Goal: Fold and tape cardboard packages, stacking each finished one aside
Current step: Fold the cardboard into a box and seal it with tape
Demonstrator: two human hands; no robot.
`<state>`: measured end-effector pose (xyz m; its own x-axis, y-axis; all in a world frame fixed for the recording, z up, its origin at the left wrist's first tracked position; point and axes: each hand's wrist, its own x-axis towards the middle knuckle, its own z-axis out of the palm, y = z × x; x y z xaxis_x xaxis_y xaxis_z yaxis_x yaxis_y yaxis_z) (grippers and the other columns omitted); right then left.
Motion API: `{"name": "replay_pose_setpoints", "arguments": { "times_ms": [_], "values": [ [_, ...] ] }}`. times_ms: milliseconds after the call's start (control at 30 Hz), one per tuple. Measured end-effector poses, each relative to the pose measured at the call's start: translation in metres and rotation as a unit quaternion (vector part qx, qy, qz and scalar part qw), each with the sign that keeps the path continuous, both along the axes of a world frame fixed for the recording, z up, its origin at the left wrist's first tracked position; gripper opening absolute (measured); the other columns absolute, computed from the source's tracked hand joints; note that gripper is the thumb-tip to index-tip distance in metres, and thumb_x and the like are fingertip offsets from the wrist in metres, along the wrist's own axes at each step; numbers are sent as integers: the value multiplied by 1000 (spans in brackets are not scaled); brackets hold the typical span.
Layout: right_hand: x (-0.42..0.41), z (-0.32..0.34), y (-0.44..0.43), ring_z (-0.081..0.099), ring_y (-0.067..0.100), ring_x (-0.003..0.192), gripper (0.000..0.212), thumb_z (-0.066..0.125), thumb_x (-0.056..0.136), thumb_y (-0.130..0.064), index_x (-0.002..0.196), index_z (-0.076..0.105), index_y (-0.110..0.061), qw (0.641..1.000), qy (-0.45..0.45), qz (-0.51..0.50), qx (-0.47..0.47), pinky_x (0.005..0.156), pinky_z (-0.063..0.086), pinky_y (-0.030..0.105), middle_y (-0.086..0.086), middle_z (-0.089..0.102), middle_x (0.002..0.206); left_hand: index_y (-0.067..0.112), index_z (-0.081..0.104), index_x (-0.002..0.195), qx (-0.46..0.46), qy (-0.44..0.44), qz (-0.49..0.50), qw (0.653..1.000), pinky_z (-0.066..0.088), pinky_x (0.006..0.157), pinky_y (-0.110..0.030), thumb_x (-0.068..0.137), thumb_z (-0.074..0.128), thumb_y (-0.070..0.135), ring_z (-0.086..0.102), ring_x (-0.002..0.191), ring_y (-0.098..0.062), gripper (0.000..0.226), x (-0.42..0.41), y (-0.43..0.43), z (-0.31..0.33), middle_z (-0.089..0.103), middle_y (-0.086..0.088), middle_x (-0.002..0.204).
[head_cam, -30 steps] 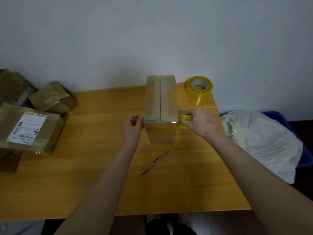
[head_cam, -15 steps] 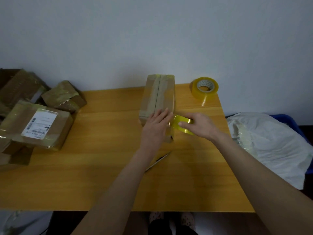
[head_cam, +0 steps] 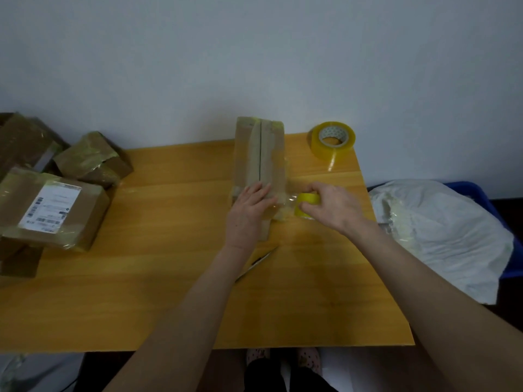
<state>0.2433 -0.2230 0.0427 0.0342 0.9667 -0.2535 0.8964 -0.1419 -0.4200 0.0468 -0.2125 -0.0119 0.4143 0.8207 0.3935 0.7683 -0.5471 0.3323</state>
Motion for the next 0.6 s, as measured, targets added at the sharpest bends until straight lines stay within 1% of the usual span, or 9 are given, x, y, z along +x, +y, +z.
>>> {"name": "replay_pose_setpoints", "arguments": {
  "times_ms": [133, 200, 267, 367, 400, 467, 500, 567, 600],
  "values": [
    [-3, -4, 0, 58, 30, 110, 43, 51, 91, -45, 131, 53, -31, 999, -30, -2, -20, 74, 42, 32, 8, 63, 120, 11, 75, 97, 15, 2, -2, 1000, 38, 102, -49, 80, 45, 5, 63, 109, -32, 35, 2, 2, -3, 68, -13, 115],
    [-6, -4, 1, 57, 29, 111, 44, 50, 92, -44, 134, 50, -30, 999, -45, 0, -29, 74, 41, 32, 9, 62, 123, 11, 74, 99, 22, 9, -5, 1000, 35, 104, -47, 75, 56, -5, 63, 111, -30, 34, 2, 5, -6, 67, -11, 117],
    [-9, -4, 5, 57, 29, 113, 44, 49, 93, -44, 135, 51, -29, 999, -33, 8, -19, 76, 43, 33, 9, 62, 124, 10, 73, 103, 25, 12, -5, 1000, 37, 104, -46, 66, 68, -15, 63, 110, -30, 45, -2, 11, -8, 67, -12, 118],
    [-13, -5, 16, 55, 30, 115, 45, 52, 92, -48, 132, 53, -29, 1000, 8, 18, 1, 84, 46, 36, 9, 62, 125, 14, 70, 111, 28, 48, 22, 998, 45, 99, -47, 64, 77, -7, 61, 107, -33, 52, -19, 29, -7, 63, -13, 120],
    [-14, -5, 20, 55, 30, 116, 46, 53, 91, -49, 132, 53, -29, 1000, 16, 18, 0, 85, 46, 37, 8, 61, 127, 15, 69, 113, 22, 64, 28, 997, 42, 102, -49, 68, 75, -1, 59, 109, -35, 48, -23, 33, -7, 61, -14, 123],
    [-16, -7, 27, 53, 30, 119, 48, 54, 90, -50, 133, 53, -28, 999, 23, 19, -12, 87, 45, 37, 8, 60, 130, 15, 69, 111, 9, 80, 31, 996, 35, 106, -51, 79, 58, 11, 56, 117, -39, 34, -25, 37, -9, 58, -17, 129],
    [-18, -10, 28, 52, 29, 120, 49, 54, 90, -50, 134, 53, -28, 999, 28, 22, -20, 89, 45, 37, 7, 59, 131, 14, 69, 108, -1, 80, 36, 996, 33, 106, -51, 80, 52, 13, 55, 119, -40, 33, -26, 37, -12, 58, -18, 130],
    [-24, -15, 31, 52, 28, 121, 47, 54, 90, -49, 133, 52, -30, 998, 40, 28, -30, 91, 46, 37, 6, 58, 133, 11, 70, 105, -13, 67, 48, 996, 34, 104, -53, 78, 60, 1, 54, 119, -42, 30, -31, 40, -19, 57, -20, 131],
    [-29, -17, 32, 52, 28, 121, 46, 53, 91, -48, 133, 52, -31, 998, 40, 33, -33, 90, 45, 36, 6, 58, 132, 10, 70, 104, -23, 57, 57, 997, 35, 103, -54, 74, 66, -6, 54, 119, -43, 35, -36, 41, -23, 57, -20, 131]
  ]
}}
